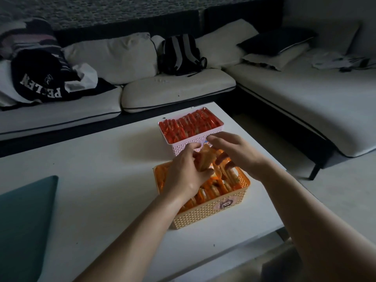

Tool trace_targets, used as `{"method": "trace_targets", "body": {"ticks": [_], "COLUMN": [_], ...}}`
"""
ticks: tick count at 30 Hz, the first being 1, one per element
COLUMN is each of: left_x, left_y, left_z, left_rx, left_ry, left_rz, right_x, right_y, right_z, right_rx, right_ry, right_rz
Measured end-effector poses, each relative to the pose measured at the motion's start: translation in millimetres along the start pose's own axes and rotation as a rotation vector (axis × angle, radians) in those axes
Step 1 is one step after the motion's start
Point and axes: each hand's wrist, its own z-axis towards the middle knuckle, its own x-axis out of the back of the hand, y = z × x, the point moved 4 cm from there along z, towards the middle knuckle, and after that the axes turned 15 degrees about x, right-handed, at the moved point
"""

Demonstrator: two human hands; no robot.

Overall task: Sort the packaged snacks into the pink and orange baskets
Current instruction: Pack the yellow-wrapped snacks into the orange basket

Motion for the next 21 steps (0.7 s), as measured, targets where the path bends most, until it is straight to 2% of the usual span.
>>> {"method": "trace_targets", "body": {"ticks": [2, 5, 8, 11, 14, 17, 21], "left_x": [-7.1, -18.3, -19.9, -25.6, -44.0, -61.9, -71.2], "left_y": [10.3, 16.6, 11.5, 11.8, 18.7, 23.1, 27.4], "left_z": [-1.0, 1.5, 8.4, 20.8, 32.2, 41.0, 47.0], "left_rx": [-0.044, -0.037, 0.019, -0.044, -0.154, -0.154, -0.166], "left_ry": [-0.068, -0.157, -0.056, 0.001, -0.109, -0.214, -0.212], "left_rz": [-0.081, -0.191, -0.250, 0.032, 0.430, 0.602, 0.688], "right_x": [-0.2, 17.9, 42.0, 59.0, 69.5, 75.6, 79.6], "right_y": [-1.3, 2.0, 9.4, 19.9, 28.3, 32.8, 34.9], "right_z": [1.2, 2.4, -3.6, -12.1, -20.1, -25.5, -26.5], "right_rx": [0.018, 0.016, -0.024, -0.053, -0.067, -0.066, -0.018], "right_ry": [-0.036, 0.085, 0.165, 0.201, 0.227, 0.236, 0.244], "right_rz": [-0.104, -0.221, -0.171, -0.163, -0.170, -0.184, -0.224]}}
